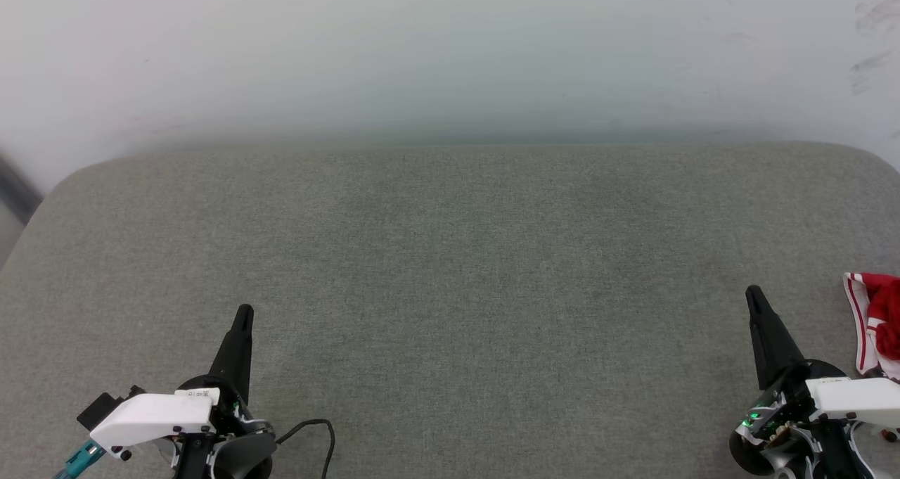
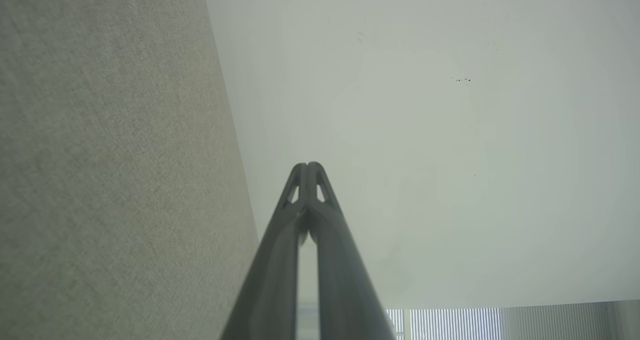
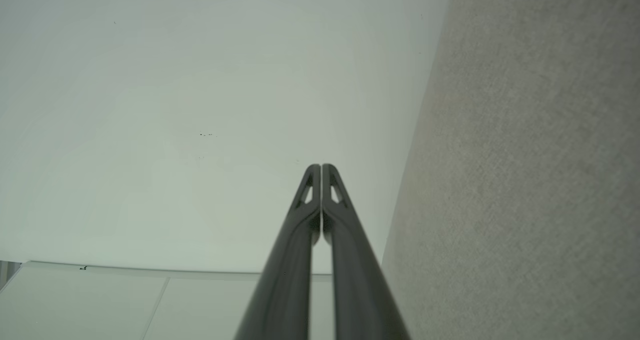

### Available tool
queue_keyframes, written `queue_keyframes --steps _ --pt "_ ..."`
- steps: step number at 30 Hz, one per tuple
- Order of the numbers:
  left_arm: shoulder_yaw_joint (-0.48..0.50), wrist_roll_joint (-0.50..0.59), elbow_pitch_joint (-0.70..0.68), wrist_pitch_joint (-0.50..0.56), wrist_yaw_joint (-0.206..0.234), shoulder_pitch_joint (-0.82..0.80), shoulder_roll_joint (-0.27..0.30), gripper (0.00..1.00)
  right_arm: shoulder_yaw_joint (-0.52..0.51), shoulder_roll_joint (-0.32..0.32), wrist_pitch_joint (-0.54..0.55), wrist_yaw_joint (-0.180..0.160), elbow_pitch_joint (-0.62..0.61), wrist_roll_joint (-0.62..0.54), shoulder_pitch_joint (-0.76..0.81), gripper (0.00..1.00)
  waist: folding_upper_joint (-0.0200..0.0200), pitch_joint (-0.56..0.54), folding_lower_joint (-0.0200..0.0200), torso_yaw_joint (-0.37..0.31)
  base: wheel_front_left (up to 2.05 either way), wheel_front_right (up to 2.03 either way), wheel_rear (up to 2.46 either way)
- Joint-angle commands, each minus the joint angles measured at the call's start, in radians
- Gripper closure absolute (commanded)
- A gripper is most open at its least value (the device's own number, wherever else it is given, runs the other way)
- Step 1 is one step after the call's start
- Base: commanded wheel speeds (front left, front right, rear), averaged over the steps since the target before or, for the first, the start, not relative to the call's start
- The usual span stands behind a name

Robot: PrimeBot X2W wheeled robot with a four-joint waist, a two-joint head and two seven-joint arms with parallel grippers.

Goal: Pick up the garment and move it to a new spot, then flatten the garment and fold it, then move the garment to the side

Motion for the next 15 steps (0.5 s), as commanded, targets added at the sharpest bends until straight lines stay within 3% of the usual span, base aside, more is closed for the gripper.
queue_keyframes --steps 1,15 --pt "0.002 0.004 0.001 0.001 -0.003 -0.008 0.001 1.00 -0.003 0.003 0.005 0.000 0.002 -0.003 -0.010 1.00 0.0000 0.000 0.0000 0.000 0.00 0.00 0.00" --pt "0.005 0.005 0.001 0.005 -0.003 -0.008 -0.002 1.00 -0.006 0.006 0.006 0.000 0.002 -0.006 -0.010 1.00 0.0000 0.000 0.0000 0.000 0.00 0.00 0.00"
